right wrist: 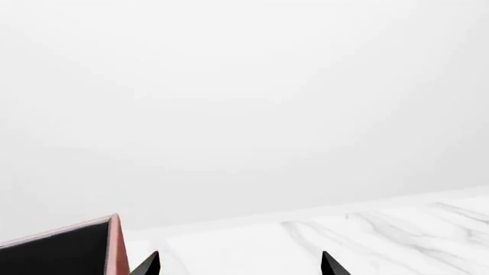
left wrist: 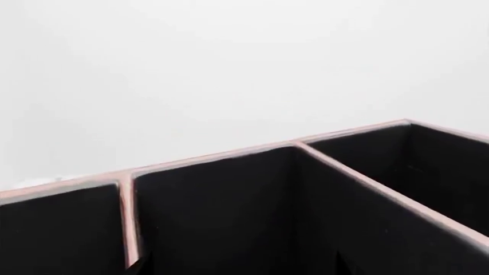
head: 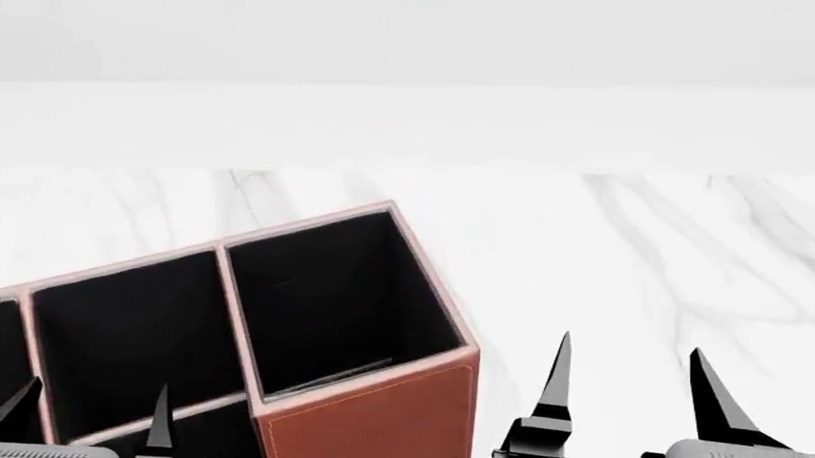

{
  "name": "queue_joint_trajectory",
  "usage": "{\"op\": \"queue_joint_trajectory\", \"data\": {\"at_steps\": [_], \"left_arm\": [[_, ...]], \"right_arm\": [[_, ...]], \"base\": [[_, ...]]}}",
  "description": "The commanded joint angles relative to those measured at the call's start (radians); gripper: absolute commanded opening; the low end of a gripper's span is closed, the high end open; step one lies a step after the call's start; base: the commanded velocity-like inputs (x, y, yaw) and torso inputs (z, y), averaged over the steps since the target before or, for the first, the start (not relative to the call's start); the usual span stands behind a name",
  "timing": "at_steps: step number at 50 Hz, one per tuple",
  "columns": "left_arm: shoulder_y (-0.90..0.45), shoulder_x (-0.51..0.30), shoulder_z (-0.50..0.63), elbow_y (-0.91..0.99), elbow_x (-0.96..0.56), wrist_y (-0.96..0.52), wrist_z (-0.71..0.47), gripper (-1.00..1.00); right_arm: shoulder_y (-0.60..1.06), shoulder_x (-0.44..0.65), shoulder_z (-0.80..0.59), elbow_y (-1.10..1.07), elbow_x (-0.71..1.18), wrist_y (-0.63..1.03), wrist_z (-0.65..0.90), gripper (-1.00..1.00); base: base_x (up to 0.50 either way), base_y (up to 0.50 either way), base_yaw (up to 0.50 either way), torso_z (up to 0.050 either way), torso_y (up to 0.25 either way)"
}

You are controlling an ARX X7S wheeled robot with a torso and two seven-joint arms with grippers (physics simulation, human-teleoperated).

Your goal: Pick up the book and place it in the front compartment of the caddy.

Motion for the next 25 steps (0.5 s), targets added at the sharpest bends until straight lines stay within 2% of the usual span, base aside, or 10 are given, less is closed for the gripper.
{"op": "queue_joint_trajectory", "data": {"at_steps": [1, 4, 25], "left_arm": [[0.003, 0.016, -0.021, -0.013, 0.01, 0.017, 0.02, 1.0], [0.002, 0.015, -0.019, -0.016, 0.008, 0.019, 0.019, 1.0], [0.008, 0.005, -0.015, -0.006, -0.002, 0.022, 0.007, 1.0]], "right_arm": [[-0.011, -0.015, 0.023, 0.031, -0.002, -0.048, -0.024, 1.0], [-0.014, -0.018, 0.028, 0.032, -0.003, -0.07, -0.022, 1.0], [-0.029, -0.005, 0.017, 0.022, -0.004, -0.11, -0.015, 1.0]], "base": [[0.0, 0.0, 0.0, 0.0, 0.0], [0.0, 0.0, 0.08, 0.0, 0.0], [0.0, 0.0, 0.5, 0.0, 0.0]]}}
